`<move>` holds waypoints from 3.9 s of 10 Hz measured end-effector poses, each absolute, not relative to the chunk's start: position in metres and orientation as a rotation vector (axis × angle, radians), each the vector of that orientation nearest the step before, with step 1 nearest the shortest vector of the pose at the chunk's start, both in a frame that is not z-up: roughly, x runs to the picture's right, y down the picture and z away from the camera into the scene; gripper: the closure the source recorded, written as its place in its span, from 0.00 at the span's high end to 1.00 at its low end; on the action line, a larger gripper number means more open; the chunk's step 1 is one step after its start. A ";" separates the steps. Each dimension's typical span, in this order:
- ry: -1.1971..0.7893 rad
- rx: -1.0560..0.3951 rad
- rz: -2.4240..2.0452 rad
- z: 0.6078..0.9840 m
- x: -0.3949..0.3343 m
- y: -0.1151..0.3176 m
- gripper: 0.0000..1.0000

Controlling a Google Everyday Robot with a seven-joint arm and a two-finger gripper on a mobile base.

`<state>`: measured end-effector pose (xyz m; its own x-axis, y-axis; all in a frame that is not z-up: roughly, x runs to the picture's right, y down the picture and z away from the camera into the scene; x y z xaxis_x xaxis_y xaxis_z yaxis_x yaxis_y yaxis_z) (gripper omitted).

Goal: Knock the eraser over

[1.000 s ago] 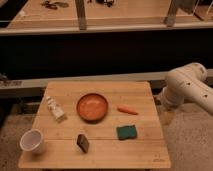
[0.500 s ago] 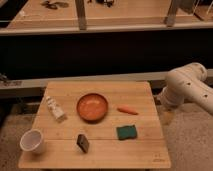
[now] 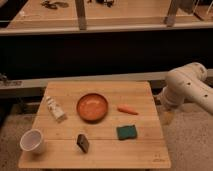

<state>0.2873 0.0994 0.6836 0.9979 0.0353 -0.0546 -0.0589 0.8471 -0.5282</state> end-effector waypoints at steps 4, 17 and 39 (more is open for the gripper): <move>0.043 -0.558 0.050 0.684 0.287 0.099 0.80; 0.049 -0.556 -0.081 0.672 0.248 0.113 0.80; -0.039 -0.532 -0.312 0.654 0.149 0.133 0.80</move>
<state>0.1486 0.1330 0.6536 0.9521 -0.2824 0.1170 0.3026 0.8159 -0.4926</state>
